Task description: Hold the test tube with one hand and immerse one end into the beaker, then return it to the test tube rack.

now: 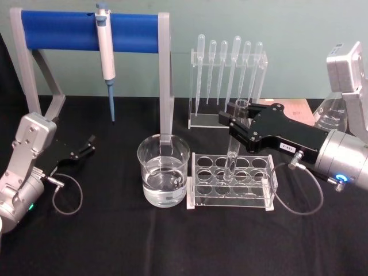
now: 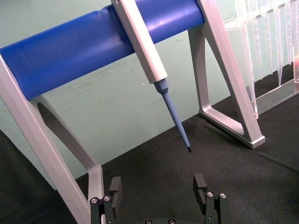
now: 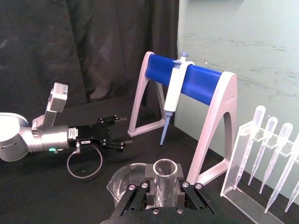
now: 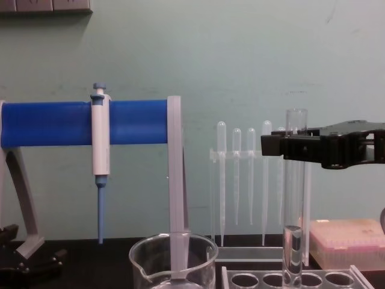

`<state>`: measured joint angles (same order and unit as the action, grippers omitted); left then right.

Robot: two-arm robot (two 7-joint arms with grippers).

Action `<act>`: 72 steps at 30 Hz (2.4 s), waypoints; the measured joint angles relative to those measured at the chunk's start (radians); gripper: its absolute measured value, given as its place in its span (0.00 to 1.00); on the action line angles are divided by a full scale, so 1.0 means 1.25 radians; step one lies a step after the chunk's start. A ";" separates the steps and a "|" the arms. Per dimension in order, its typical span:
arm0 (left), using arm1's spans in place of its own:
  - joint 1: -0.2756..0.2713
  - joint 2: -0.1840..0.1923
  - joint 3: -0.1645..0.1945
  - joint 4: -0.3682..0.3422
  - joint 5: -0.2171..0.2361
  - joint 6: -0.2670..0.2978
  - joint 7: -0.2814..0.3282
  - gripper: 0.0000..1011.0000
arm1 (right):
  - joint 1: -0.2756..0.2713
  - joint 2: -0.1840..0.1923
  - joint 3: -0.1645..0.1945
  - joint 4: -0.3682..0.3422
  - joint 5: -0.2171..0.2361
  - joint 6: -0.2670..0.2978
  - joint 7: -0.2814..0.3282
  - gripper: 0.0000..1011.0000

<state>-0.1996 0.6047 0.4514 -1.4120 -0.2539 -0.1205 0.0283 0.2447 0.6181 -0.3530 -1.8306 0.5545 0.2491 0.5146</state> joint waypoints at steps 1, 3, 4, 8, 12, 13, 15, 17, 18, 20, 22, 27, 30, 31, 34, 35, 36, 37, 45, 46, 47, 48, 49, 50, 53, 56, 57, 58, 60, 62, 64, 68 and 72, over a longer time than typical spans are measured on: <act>0.000 0.000 0.000 0.000 0.000 0.000 0.000 0.99 | 0.000 0.000 0.000 0.000 0.000 0.000 0.000 0.22; 0.000 0.000 0.000 0.000 0.000 0.000 0.000 0.99 | 0.000 0.000 0.000 0.000 0.000 0.000 0.000 0.22; 0.000 0.000 0.000 0.000 0.000 0.000 0.000 0.99 | 0.000 0.000 0.000 0.000 0.000 0.000 0.000 0.22; 0.000 0.000 0.000 0.000 0.000 0.000 0.000 0.99 | 0.000 0.000 0.000 0.000 0.000 0.000 0.000 0.22; 0.000 0.000 0.000 0.000 0.000 0.000 0.000 0.99 | 0.000 0.000 0.000 0.000 0.000 0.000 0.000 0.22; 0.000 0.000 0.000 0.000 0.000 0.000 0.000 0.99 | 0.000 0.000 0.000 0.000 0.000 0.000 0.000 0.22; 0.000 0.000 0.000 0.000 0.000 0.000 0.000 0.99 | 0.000 0.000 0.000 0.000 0.000 0.000 0.000 0.22; 0.000 0.000 0.000 0.000 0.000 0.000 0.000 0.99 | 0.000 0.000 0.000 0.000 0.000 0.000 0.000 0.22; 0.000 0.000 0.000 0.000 0.000 0.000 0.000 0.99 | 0.000 0.000 0.000 0.000 0.000 0.000 0.000 0.22; 0.000 0.000 0.000 0.000 0.000 0.000 0.000 0.99 | 0.000 0.000 0.000 0.000 0.000 0.000 0.000 0.22; 0.000 0.000 0.000 0.000 0.000 0.000 0.000 0.99 | 0.000 0.000 0.000 0.000 0.000 0.000 0.000 0.22; 0.000 0.000 0.000 0.000 0.000 0.000 0.000 0.99 | 0.000 0.000 0.000 0.000 0.000 0.000 0.000 0.22; 0.000 0.000 0.000 0.000 0.000 0.000 0.000 0.99 | 0.000 0.000 0.000 0.000 0.000 0.000 0.000 0.22; 0.000 0.000 0.000 0.000 0.000 0.000 0.000 0.99 | 0.000 0.000 0.000 0.000 0.000 0.000 0.000 0.22; 0.000 0.000 0.000 0.000 0.000 0.000 0.000 0.99 | 0.000 0.000 0.000 0.000 0.000 0.000 0.000 0.22; 0.000 0.000 0.000 0.000 0.000 0.000 0.000 0.99 | 0.000 0.000 0.000 0.000 0.000 0.000 0.000 0.22; 0.000 0.000 0.000 0.000 0.000 0.000 0.000 0.99 | 0.000 0.000 0.000 0.000 0.000 0.000 0.000 0.22; 0.000 0.000 0.000 0.000 0.000 0.000 0.000 0.99 | 0.000 0.000 0.000 0.000 0.000 0.000 0.000 0.22; 0.000 0.000 0.000 0.000 0.000 0.000 0.000 0.99 | 0.000 0.000 0.000 0.000 0.000 0.000 0.000 0.22; 0.000 0.000 0.000 0.000 0.000 0.000 0.000 0.99 | 0.000 0.000 0.000 0.000 0.000 0.000 0.000 0.22; 0.000 0.000 0.000 0.000 0.000 0.000 0.000 0.99 | 0.000 0.000 0.000 0.000 0.000 0.000 0.000 0.22; 0.000 0.000 0.000 0.000 0.000 0.000 0.000 0.99 | 0.000 0.000 0.000 0.000 0.000 0.000 0.000 0.22; 0.000 0.000 0.000 0.000 0.000 0.000 0.000 0.99 | 0.000 0.000 0.000 0.000 0.000 0.000 0.000 0.22; 0.000 0.000 0.000 0.000 0.000 0.000 0.000 0.99 | 0.000 0.000 0.000 0.000 0.000 0.000 0.000 0.22; 0.000 0.000 0.000 0.000 0.000 0.000 0.000 0.99 | 0.000 0.000 0.000 0.000 0.000 0.000 0.000 0.22; 0.000 0.000 0.000 0.000 0.000 0.000 0.000 0.99 | 0.000 0.000 0.000 0.000 0.000 0.000 0.000 0.22; 0.000 0.000 0.000 0.000 0.000 0.000 0.000 0.99 | 0.000 0.000 0.000 0.000 0.000 0.000 0.000 0.22; 0.000 0.000 0.000 0.000 0.000 0.000 0.000 0.99 | 0.000 0.000 0.000 0.000 0.000 0.000 0.000 0.22; 0.000 0.000 0.000 0.000 0.000 0.000 0.000 0.99 | 0.000 0.000 0.000 0.000 0.000 0.000 0.000 0.22; 0.000 0.000 0.000 0.000 0.000 0.000 0.000 0.99 | 0.000 0.000 0.000 0.000 0.000 0.000 0.000 0.22; 0.000 0.000 0.000 0.000 0.000 0.000 0.000 0.99 | 0.000 0.000 0.000 0.000 0.000 0.000 0.000 0.22; 0.000 0.000 0.000 0.000 0.000 0.000 0.000 0.99 | 0.000 0.000 0.000 0.000 0.000 0.000 0.000 0.22; 0.000 0.000 0.000 0.000 0.000 0.000 0.000 0.99 | 0.000 0.000 0.000 0.000 0.000 0.000 0.000 0.22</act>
<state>-0.1995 0.6047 0.4514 -1.4120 -0.2539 -0.1205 0.0283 0.2448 0.6181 -0.3531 -1.8305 0.5545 0.2491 0.5146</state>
